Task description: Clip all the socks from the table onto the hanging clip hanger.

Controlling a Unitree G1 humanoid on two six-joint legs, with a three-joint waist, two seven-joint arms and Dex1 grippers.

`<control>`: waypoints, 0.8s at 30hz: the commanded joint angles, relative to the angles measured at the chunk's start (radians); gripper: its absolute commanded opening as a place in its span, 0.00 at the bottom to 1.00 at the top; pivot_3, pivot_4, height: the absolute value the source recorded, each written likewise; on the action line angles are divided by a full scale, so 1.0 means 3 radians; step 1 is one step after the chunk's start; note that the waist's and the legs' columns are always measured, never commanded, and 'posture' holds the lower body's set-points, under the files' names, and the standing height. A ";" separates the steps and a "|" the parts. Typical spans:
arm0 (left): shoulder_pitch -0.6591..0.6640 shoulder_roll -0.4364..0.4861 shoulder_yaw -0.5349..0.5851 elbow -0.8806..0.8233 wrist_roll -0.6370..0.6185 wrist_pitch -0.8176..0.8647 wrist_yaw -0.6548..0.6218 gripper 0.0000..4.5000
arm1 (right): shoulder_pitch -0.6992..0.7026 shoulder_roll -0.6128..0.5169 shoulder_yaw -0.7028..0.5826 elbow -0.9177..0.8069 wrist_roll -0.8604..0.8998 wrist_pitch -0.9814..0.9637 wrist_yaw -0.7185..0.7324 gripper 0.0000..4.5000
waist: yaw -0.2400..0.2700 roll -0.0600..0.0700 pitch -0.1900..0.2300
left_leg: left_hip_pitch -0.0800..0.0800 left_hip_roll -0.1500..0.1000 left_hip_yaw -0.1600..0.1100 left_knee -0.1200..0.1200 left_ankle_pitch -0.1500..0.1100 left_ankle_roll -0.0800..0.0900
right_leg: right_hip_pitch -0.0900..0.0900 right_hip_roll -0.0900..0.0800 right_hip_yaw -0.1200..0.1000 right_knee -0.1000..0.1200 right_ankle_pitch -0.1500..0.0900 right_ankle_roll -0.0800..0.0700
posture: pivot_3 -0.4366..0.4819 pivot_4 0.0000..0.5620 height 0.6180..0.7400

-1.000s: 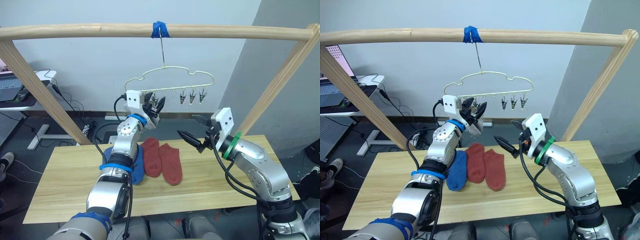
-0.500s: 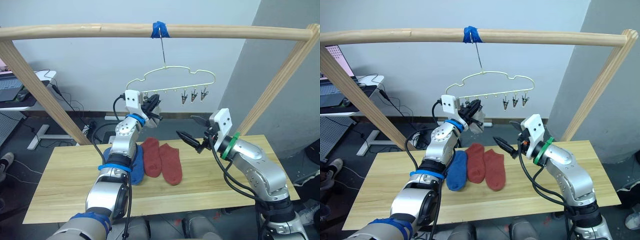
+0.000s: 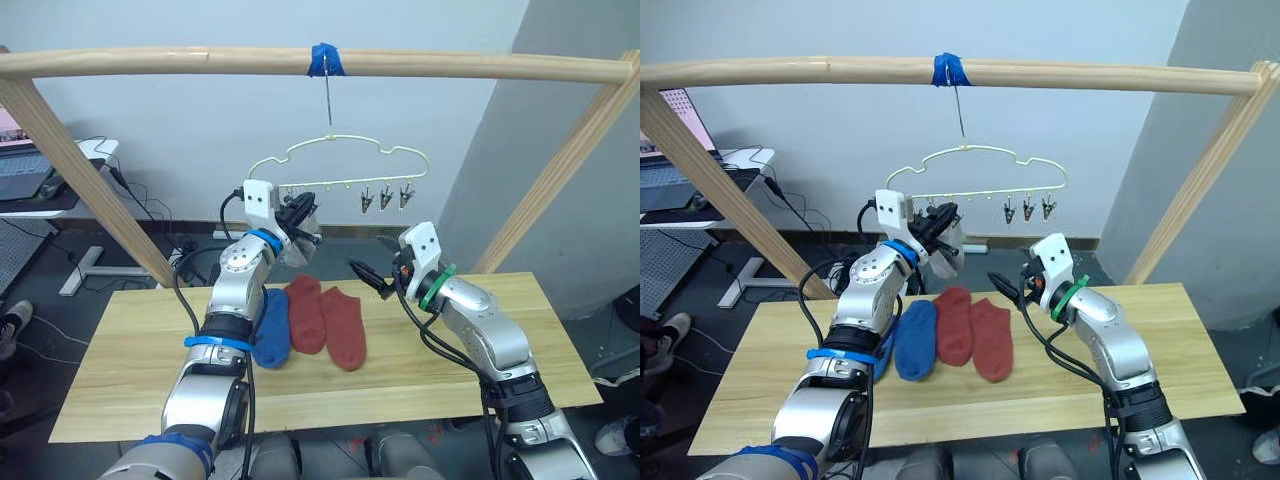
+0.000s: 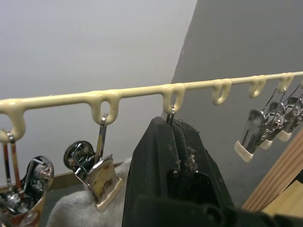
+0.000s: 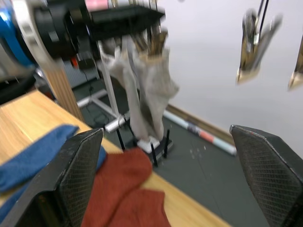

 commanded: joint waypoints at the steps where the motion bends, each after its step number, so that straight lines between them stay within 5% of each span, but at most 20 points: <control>1: -0.0023 -0.0006 -0.0024 0.0011 0.0053 -0.0105 0.0041 0.01 | 0.0026 0.0012 -0.0152 -0.0452 0.0244 -0.0117 0.0118 1.00 | 0.0012 0.0001 0.0000 | 0.0000 0.0000 0.0000 0.0000 0.0000 0.0000 | 0.0000 0.0000 0.0000 0.0000 0.0000 0.0000 | 0.44 0.13 1.00; 11: -0.0101 -0.0022 -0.0041 0.0241 0.0076 -0.0293 0.0000 0.01 | 0.0101 -0.0120 -0.0182 -0.0880 0.0410 0.0089 0.0145 1.00 | -0.0003 -0.0001 -0.0007 | 0.0004 0.0000 0.0000 0.0002 0.0001 -0.0001 | 0.0002 0.0000 0.0000 0.0005 0.0000 0.0000 | 0.39 0.13 1.00; 19: -0.0136 -0.0021 -0.0069 0.0360 0.0147 -0.0449 0.0011 0.49 | 0.0086 -0.0145 -0.0236 -0.0812 0.0371 0.0087 0.0099 1.00 | -0.0011 -0.0001 -0.0013 | 0.0002 0.0000 0.0000 0.0002 0.0001 -0.0002 | 0.0001 0.0000 0.0000 0.0004 0.0000 0.0000 | 0.39 0.10 1.00; 24: -0.0149 -0.0003 -0.0061 0.0442 0.0185 -0.0523 0.0055 0.49 | 0.0060 -0.0153 -0.0237 -0.0759 0.0358 0.0045 0.0090 1.00 | -0.0012 -0.0004 -0.0028 | 0.0002 0.0000 0.0000 0.0002 0.0002 -0.0003 | 0.0001 0.0000 0.0000 0.0004 0.0000 0.0000 | 0.37 0.07 1.00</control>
